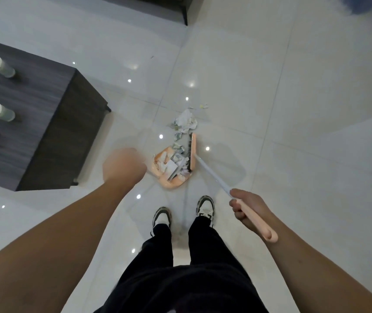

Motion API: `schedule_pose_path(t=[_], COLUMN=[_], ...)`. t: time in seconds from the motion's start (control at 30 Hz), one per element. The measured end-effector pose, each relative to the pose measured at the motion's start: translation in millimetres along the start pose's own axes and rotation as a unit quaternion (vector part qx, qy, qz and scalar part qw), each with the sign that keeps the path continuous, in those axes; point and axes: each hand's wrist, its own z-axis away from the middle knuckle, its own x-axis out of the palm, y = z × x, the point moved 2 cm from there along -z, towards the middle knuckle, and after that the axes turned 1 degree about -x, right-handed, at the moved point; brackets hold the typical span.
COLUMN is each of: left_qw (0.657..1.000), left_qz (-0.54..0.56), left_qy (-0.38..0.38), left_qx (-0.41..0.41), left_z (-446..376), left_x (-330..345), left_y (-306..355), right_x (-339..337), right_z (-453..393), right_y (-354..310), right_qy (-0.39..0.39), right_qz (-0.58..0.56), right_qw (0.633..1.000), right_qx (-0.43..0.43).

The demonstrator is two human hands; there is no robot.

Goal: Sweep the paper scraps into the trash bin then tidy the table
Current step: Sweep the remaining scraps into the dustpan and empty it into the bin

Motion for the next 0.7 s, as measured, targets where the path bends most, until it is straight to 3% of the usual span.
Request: schedule_pose_path(t=[0.23,0.5,0.6,0.7], left_qw=[1.000,1.000,1.000,1.000], left_qz=[-0.010,-0.012,0.012,0.024], left_qy=[0.006,0.016,0.004,0.002], left_qx=[-0.004,0.009,0.004,-0.011], left_z=[-5,-6,-5,-2], left_x=[4,4,0,-4], left_y=[-6,1,-3,-17], right_x=[29,45,38,38], right_z=[-7,-17,-10,-1], right_y=[-18,4,-9,-32], right_qy=[0.105,0.048,0.030,0.048], right_qz=[0.148,0.158,0.123,0.166], right_qw=[0.979,0.986,0.991,0.983], right_qx=[-0.095,-0.031,-0.035,-0.062])
